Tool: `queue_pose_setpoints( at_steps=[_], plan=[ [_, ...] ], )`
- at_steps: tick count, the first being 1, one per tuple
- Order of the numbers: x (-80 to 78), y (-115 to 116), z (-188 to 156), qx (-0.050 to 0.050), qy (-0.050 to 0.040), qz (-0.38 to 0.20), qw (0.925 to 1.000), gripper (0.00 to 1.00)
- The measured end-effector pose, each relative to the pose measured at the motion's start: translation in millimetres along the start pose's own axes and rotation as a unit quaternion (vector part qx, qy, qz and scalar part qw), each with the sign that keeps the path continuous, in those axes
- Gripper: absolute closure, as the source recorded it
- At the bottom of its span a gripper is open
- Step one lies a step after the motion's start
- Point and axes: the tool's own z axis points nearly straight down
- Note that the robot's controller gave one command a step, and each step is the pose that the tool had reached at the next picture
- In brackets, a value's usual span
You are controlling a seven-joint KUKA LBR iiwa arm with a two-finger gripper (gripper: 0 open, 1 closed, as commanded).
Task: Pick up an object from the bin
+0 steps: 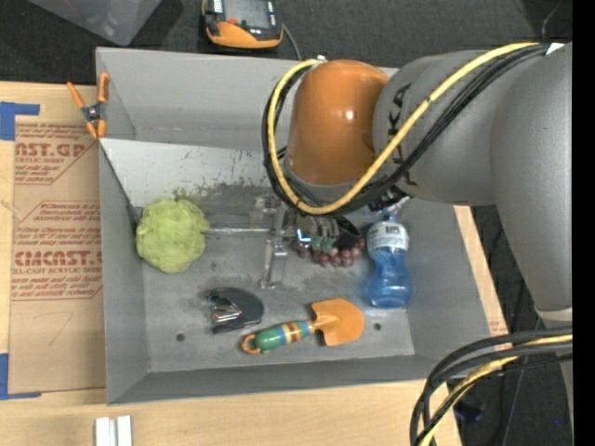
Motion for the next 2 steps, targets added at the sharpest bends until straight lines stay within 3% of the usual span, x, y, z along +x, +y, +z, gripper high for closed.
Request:
queue_pose_setpoints(
  at_steps=[1,2],
  plan=[
    [-1.4,-0.6,-4.9,0.0,-0.0038,0.001,1.0,0.0],
    [46.6,45.1,97.9,-0.001,0.0,0.023,0.9997,0.0]
  ],
)
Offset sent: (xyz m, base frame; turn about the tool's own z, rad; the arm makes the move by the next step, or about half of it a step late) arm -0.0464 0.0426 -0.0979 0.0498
